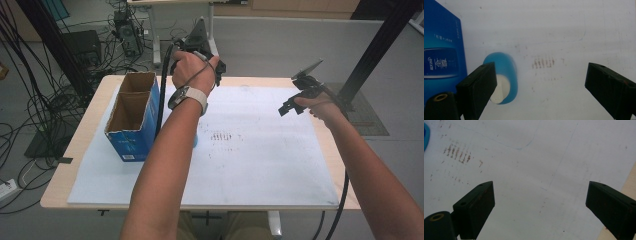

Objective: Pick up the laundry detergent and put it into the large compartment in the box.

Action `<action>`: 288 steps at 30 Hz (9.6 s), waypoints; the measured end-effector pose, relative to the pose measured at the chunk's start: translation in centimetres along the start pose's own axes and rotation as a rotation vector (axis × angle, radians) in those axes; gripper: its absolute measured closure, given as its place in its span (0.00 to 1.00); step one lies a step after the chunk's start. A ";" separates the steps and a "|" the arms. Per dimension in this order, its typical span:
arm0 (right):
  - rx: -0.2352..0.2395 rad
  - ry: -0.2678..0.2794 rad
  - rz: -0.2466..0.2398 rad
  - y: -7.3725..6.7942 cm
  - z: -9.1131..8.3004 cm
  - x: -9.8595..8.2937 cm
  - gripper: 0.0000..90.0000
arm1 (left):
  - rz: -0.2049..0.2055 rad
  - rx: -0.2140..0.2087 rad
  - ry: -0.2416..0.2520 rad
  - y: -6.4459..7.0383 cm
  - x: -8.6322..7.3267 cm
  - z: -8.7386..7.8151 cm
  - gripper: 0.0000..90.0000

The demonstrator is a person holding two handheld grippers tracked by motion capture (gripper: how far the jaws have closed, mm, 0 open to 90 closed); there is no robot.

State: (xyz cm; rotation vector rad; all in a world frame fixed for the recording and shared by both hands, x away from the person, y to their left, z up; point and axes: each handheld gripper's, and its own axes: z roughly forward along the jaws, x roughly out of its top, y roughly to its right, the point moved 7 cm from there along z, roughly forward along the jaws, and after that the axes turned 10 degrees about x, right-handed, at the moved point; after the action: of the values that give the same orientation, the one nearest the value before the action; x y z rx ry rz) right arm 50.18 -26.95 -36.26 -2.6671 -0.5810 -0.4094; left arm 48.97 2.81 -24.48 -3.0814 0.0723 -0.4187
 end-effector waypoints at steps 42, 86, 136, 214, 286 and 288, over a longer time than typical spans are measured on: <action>0.004 -0.006 -0.014 -0.4 0.4 0.0 0.09 | -0.037 0.053 -0.048 -2.2 -2.0 4.5 0.12; 0.006 -0.017 -0.015 -0.5 0.7 -0.2 0.09 | -0.059 0.063 -0.072 -3.5 -2.8 8.3 0.11; 0.005 -0.015 -0.013 -0.5 0.6 -0.2 0.09 | -0.044 0.067 -0.070 -3.3 -2.9 8.3 0.11; 0.005 -0.016 -0.014 -0.6 0.7 -0.1 0.09 | -0.048 0.062 -0.071 -3.5 -3.1 8.4 0.12; 0.007 -0.014 -0.014 -0.7 0.7 -0.2 0.09 | -0.045 0.078 -0.069 -3.4 -3.1 8.6 0.12; 0.007 -0.014 -0.014 -0.7 0.7 -0.2 0.09 | -0.042 0.076 -0.071 -3.4 -3.1 8.6 0.12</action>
State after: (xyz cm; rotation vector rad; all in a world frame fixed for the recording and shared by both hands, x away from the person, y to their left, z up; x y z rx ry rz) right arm 49.87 -26.16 -36.69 -2.6628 -0.6045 -0.3924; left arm 48.38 6.58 -33.48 -3.0235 -0.0101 -0.3059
